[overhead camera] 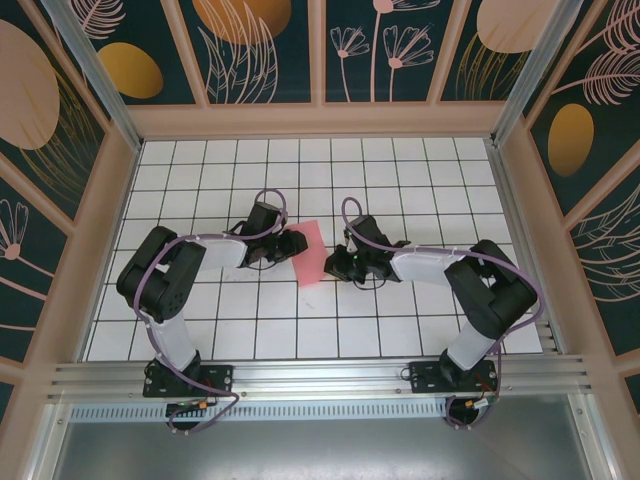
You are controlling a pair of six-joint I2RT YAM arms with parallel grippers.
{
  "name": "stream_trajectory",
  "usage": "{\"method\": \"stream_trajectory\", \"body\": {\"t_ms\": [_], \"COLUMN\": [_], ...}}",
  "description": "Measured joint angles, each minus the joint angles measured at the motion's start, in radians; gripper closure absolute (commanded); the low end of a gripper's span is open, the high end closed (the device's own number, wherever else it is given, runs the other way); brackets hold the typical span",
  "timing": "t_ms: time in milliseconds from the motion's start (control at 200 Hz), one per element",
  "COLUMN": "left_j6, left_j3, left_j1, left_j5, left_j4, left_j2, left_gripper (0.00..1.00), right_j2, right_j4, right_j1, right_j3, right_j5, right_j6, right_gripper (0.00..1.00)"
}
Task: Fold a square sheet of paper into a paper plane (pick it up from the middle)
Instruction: Move the paper to the center of the table, then third fold the triangle at the center of the table.
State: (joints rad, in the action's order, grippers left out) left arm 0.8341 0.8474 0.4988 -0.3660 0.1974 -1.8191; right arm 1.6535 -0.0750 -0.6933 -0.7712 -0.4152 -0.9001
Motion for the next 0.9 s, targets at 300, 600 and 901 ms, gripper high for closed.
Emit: {"method": "stream_trajectory", "body": {"t_ms": [300, 600, 901], "left_j6": [-0.004, -0.004, -0.009], "left_j3": [0.0, 0.004, 0.016], "left_j1": [0.0, 0.0, -0.003], "left_j5": [0.0, 0.0, 0.049], "left_j4": [0.0, -0.01, -0.035], "left_j2": [-0.001, 0.005, 0.085], "left_gripper": [0.66, 0.63, 0.65], "right_j2": [0.038, 0.137, 0.182], "right_j4": [-0.055, -0.08, -0.079], "right_j1": [0.0, -0.002, -0.006], "right_j3": [-0.05, -0.125, -0.144], "right_j5": [-0.047, -0.057, -0.057], "right_j6": [0.0, 0.004, 0.023], "right_gripper": [0.92, 0.92, 0.91]}}
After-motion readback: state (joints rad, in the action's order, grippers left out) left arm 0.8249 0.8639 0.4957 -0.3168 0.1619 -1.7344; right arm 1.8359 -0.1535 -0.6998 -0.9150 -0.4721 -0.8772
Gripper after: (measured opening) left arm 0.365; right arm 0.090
